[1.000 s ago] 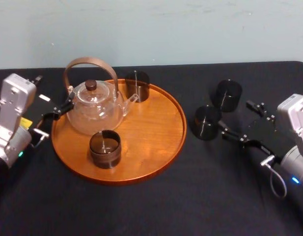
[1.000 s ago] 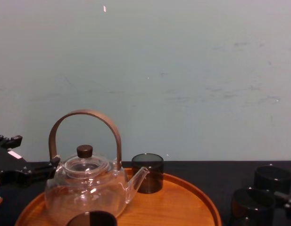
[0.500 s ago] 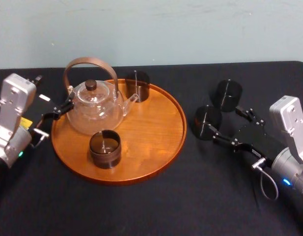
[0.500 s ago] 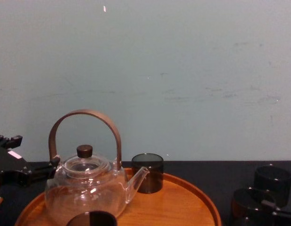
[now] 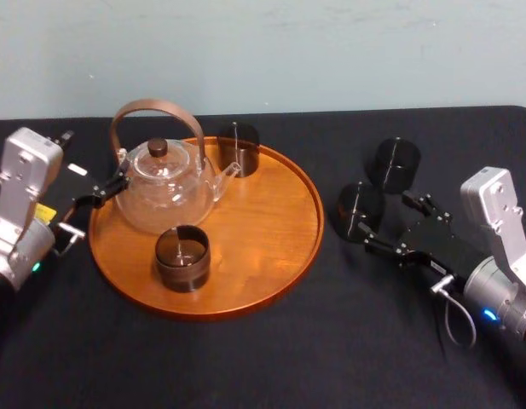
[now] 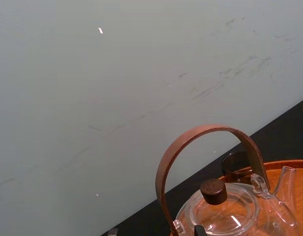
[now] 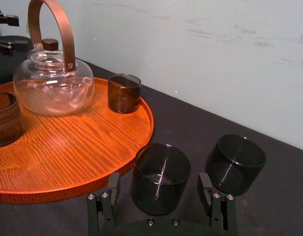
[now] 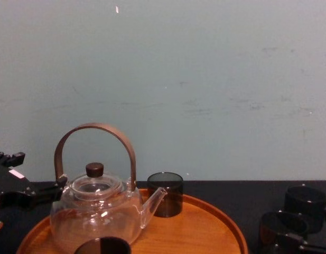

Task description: Pick up the glass from the table and place it on the tray.

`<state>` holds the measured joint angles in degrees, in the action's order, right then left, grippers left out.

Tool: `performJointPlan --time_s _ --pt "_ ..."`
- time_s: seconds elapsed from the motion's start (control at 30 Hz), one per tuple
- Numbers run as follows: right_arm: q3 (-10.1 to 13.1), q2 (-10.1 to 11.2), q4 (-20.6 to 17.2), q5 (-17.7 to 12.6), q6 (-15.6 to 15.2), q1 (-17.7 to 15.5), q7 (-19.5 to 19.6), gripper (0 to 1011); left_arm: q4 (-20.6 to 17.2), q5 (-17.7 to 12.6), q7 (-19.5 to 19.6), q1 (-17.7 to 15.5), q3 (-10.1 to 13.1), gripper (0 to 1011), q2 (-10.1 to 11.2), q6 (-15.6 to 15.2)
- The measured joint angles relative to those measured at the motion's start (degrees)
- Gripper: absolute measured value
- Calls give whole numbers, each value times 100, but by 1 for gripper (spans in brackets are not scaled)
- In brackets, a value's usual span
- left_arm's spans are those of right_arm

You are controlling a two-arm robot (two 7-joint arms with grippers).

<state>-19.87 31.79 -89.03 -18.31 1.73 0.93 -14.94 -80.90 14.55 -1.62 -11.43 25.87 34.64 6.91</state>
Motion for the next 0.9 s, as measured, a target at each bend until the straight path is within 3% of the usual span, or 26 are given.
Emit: performJointPlan --time_s 0.9 --pt "78 -574 868 260 -125 582 -488 1002 0 0 0 0 0 1009 0 0"
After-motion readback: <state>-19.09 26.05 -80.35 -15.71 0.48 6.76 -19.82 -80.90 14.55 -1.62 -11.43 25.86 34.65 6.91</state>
